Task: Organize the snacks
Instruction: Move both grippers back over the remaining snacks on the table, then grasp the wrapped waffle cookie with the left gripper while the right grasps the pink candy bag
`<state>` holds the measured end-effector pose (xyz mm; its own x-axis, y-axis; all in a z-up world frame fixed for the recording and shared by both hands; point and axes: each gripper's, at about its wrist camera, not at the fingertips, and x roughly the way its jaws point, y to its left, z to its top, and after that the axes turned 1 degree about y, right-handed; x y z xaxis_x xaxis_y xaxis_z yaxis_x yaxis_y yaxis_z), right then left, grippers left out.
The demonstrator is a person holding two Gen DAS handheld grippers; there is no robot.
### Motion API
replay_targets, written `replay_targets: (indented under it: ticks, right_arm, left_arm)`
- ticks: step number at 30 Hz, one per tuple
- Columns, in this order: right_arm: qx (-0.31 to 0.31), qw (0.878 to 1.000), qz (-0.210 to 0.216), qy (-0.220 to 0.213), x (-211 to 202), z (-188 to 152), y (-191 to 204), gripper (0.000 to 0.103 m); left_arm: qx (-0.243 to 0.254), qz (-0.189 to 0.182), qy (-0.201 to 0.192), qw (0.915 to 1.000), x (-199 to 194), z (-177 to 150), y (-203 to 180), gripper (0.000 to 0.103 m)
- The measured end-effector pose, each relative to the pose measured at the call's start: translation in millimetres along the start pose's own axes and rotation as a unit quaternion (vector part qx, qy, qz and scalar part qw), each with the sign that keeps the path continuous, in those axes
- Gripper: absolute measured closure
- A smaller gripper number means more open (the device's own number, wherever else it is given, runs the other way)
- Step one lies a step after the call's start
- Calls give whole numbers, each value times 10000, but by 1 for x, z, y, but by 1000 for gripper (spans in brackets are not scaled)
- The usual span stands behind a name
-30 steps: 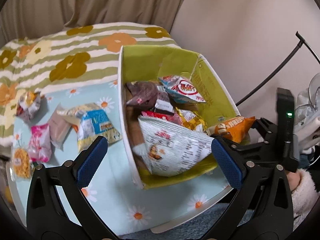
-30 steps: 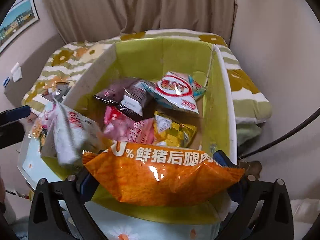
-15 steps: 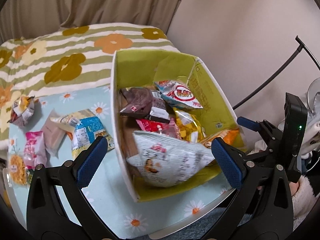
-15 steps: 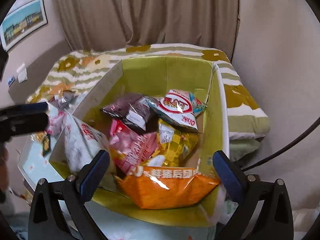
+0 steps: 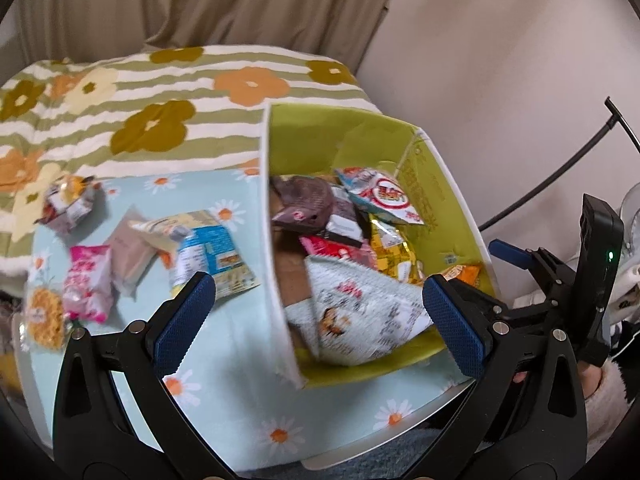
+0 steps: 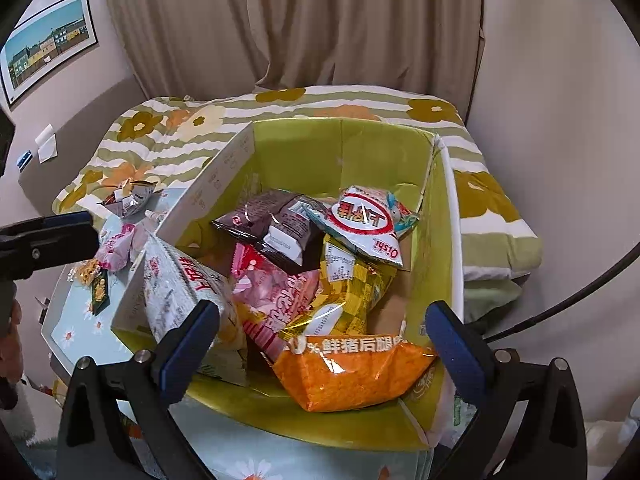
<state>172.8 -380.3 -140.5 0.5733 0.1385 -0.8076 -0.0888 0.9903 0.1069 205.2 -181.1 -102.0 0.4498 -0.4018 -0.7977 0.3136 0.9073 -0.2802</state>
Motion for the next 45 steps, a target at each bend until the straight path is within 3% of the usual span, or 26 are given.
replay_targets:
  ticks: [2, 4, 9, 16, 20, 27, 36, 45]
  right_arm:
    - [87, 9999, 54, 11, -2, 2, 2, 0]
    - [23, 9996, 139, -243, -9, 3, 10, 0]
    - [-554, 9951, -263, -772, -26, 4, 44, 0]
    - [-530, 9927, -77, -1078, -43, 4, 103, 0]
    - [-536, 9921, -106, -1128, -44, 6, 151, 0]
    - [-143, 9945, 471, -923, -20, 9, 221, 0]
    - [262, 9966, 580, -524, 28, 11, 283, 0]
    - [415, 9968, 679, 95, 86, 15, 308, 0]
  left_arm:
    - [-102, 98, -38, 9999, -10, -4, 6, 0]
    - [-200, 189, -83, 9996, -21, -9, 15, 0]
    - [-359, 304, -256, 9986, -47, -24, 46, 0]
    - [-573, 341, -555, 9962, -90, -41, 116, 0]
    - [-583, 512, -577, 9953, -120, -51, 170, 0]
    - [-643, 607, -403, 9953, -140, -70, 252, 0]
    - [-617, 303, 196, 9974, -111, -86, 324, 0]
    - [-529, 13, 774, 9956, -43, -81, 344, 0]
